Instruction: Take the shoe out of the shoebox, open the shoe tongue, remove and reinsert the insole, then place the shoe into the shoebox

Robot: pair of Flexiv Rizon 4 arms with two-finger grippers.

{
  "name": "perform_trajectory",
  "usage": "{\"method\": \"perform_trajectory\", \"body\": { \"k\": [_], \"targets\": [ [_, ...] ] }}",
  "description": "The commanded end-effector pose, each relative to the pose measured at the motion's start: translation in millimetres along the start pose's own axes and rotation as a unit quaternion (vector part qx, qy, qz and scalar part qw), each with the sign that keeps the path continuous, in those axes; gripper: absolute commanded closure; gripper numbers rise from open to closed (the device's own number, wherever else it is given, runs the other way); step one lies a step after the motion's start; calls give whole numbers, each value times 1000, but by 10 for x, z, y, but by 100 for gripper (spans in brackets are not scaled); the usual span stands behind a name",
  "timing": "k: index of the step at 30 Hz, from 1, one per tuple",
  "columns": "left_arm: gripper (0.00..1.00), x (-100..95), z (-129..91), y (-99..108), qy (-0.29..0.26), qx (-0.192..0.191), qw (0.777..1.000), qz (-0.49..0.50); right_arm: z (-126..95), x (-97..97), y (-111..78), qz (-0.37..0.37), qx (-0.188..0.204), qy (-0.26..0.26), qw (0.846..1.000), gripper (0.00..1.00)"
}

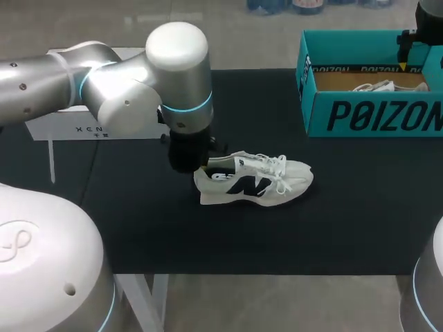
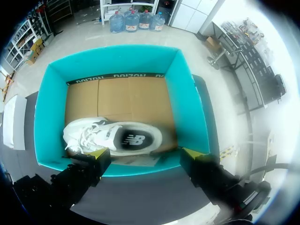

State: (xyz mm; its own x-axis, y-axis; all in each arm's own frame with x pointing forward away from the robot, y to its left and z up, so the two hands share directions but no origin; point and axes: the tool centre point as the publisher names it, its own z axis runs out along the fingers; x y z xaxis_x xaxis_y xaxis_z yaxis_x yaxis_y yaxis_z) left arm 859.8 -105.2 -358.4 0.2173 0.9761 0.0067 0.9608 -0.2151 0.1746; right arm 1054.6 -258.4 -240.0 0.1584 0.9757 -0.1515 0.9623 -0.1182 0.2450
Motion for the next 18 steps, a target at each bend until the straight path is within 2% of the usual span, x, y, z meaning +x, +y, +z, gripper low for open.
{"method": "perform_trajectory", "body": {
  "k": [1,7,11,16,18],
  "targets": [
    [0,21,-66,-3,3,-11,1000,-11,0,-2,-12,0,-1,0,1000,0],
    [0,179,-404,25,-7,-31,998,-47,0,-2,-12,0,-1,0,1000,0],
    [0,315,-613,-23,-47,-27,994,-90,0,-2,-12,0,-1,0,1000,0],
    [0,419,-687,-154,-140,-2,980,-142,0,-2,-12,0,-1,0,1000,0],
    [0,467,-662,-230,-206,13,963,-174,0,-2,-12,0,-1,0,1000,0]
  ]
}}
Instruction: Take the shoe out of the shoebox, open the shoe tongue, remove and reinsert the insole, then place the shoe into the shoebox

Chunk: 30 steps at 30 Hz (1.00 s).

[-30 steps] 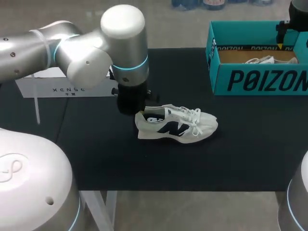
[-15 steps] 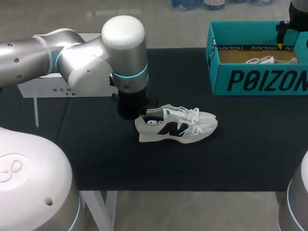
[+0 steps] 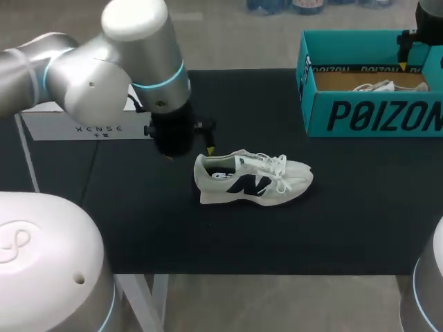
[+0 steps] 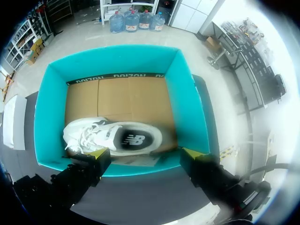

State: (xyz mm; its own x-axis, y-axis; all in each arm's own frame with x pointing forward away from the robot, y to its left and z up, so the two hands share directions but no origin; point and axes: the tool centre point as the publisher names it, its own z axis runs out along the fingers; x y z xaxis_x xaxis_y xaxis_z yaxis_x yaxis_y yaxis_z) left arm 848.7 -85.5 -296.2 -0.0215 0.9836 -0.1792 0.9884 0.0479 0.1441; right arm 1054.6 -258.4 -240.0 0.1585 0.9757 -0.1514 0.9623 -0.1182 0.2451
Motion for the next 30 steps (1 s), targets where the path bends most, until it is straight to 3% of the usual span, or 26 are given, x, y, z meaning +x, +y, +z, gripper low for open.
{"method": "perform_trajectory", "body": {
  "k": [1,5,12,30],
  "targets": [
    [0,351,-51,-137,-146,28,987,-53,0,-2,-12,0,-1,0,1000,0],
    [0,444,6,-275,-230,37,967,-101,0,-2,-12,0,-1,0,1000,0],
    [0,495,85,-422,-288,59,943,-156,0,-2,-12,0,-1,0,1000,0],
    [0,499,85,-441,-282,70,941,-170,0,-2,-12,0,-1,0,1000,0]
  ]
}}
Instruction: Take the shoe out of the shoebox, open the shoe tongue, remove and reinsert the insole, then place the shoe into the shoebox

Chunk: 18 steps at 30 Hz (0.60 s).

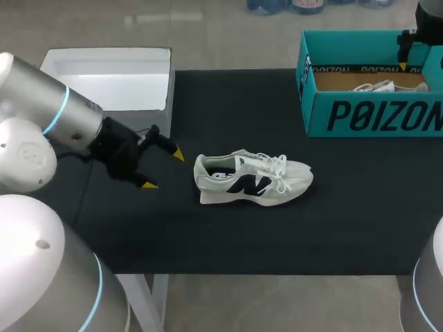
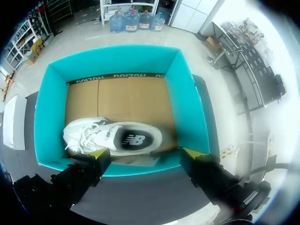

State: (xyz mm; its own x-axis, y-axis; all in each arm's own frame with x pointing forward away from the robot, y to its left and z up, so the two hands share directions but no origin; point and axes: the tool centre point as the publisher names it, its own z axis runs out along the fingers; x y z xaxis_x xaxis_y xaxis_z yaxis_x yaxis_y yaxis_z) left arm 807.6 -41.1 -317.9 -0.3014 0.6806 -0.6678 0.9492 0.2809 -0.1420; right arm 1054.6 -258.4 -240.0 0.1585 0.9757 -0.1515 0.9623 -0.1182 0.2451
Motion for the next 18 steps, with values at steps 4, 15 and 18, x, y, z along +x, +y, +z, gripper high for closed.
{"method": "perform_trajectory", "body": {
  "k": [4,15,18],
  "targets": [
    [0,27,4,-16,-13,-2,1000,1,0,-2,-12,0,-1,0,1000,0],
    [0,78,7,114,-135,154,948,-244,0,-2,-12,0,-1,0,1000,0],
    [0,136,44,113,-150,168,925,-305,0,-2,-12,0,-1,0,1000,0]
  ]
}}
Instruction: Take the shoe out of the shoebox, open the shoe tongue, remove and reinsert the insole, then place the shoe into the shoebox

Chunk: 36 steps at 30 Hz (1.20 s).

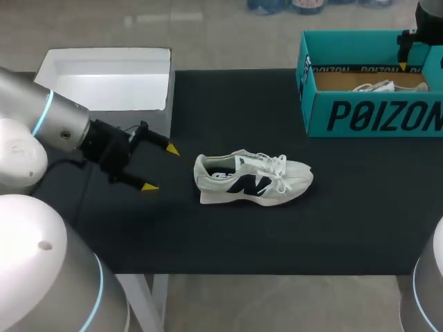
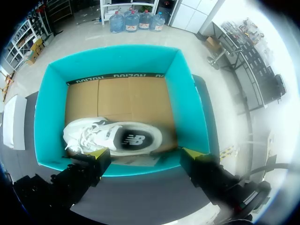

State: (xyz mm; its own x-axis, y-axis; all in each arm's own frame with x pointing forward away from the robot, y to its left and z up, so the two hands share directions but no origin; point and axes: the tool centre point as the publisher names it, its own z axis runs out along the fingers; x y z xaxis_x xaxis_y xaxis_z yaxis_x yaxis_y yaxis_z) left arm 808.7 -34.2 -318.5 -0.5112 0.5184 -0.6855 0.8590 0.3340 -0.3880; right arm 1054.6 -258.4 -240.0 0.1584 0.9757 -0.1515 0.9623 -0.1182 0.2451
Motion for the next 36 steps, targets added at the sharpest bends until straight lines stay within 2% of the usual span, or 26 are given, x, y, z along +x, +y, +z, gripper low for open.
{"method": "perform_trajectory", "body": {
  "k": [1,4,6,7,8,15,22,30,36],
  "targets": [
    [0,96,73,110,-93,123,965,-214,-1,-2,-12,0,-1,0,1000,0],
    [0,153,110,109,-95,142,946,-275,-1,-2,-12,0,-1,0,1000,0],
    [0,194,142,99,-85,138,939,-303,-1,-2,-12,0,-1,0,1000,0],
    [0,209,156,94,-86,158,930,-321,-1,-2,-12,0,-1,0,1000,0],
    [0,225,165,86,-87,161,925,-333,-1,-2,-12,0,-1,0,1000,0],
    [0,302,230,108,-75,159,900,-398,-1,-2,-12,0,-1,0,1000,0],
    [0,393,295,246,-78,190,863,-462,-1,-2,-12,0,-1,0,1000,0],
    [0,326,484,348,-79,190,855,-476,-1,-2,-12,0,-1,0,1000,0],
    [0,240,671,399,-68,176,862,-471,-1,-2,-12,0,-1,0,1000,0]
  ]
}}
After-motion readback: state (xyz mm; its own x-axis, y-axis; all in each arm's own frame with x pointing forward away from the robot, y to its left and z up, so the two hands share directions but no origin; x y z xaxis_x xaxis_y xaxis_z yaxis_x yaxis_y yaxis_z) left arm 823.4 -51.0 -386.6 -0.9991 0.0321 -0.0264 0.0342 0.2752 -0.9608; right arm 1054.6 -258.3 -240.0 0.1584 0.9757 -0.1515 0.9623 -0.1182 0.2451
